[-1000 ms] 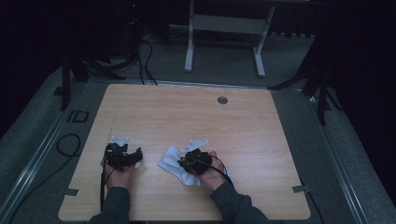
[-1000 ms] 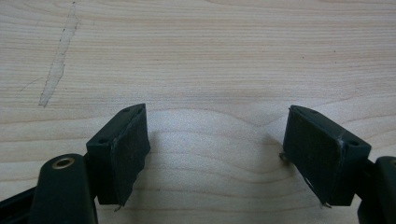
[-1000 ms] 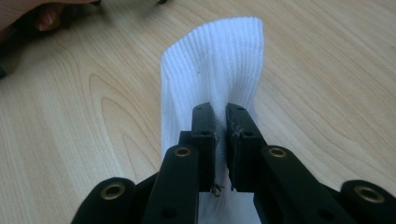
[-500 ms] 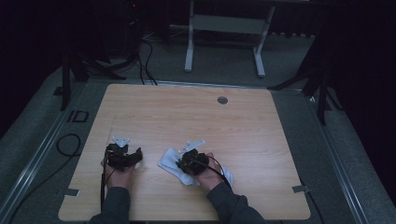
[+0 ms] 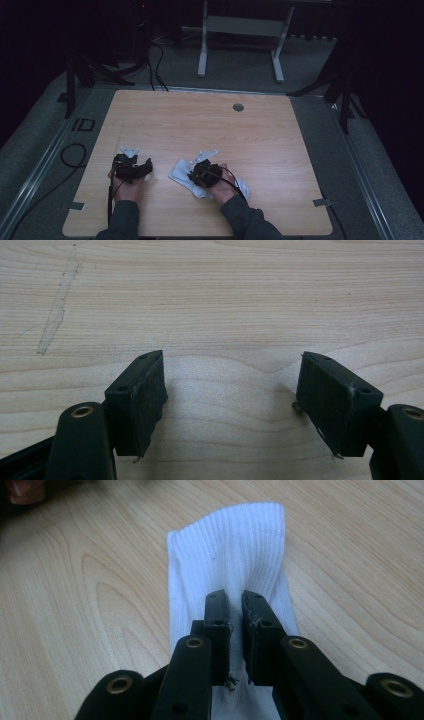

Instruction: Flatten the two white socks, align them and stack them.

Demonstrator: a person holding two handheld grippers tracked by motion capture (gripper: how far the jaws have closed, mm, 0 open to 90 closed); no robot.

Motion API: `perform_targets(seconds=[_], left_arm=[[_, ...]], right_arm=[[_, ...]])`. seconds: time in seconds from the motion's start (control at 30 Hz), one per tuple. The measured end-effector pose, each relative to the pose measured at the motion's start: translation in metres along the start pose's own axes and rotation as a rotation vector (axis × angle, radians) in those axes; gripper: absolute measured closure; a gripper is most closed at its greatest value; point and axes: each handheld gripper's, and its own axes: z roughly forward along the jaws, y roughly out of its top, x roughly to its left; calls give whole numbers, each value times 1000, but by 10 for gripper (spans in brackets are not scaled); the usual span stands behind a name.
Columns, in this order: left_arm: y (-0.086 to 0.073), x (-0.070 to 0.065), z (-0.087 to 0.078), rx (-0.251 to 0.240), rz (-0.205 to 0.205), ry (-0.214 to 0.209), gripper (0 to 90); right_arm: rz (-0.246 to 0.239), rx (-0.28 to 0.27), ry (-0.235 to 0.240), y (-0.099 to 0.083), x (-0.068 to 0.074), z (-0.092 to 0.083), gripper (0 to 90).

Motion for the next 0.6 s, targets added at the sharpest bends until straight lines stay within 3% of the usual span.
perform_targets(seconds=[0.6], left_arm=[[0, 0, 0, 0, -2, -1, 279]], right_arm=[[4, 4, 14, 2, -1, 4, 821]])
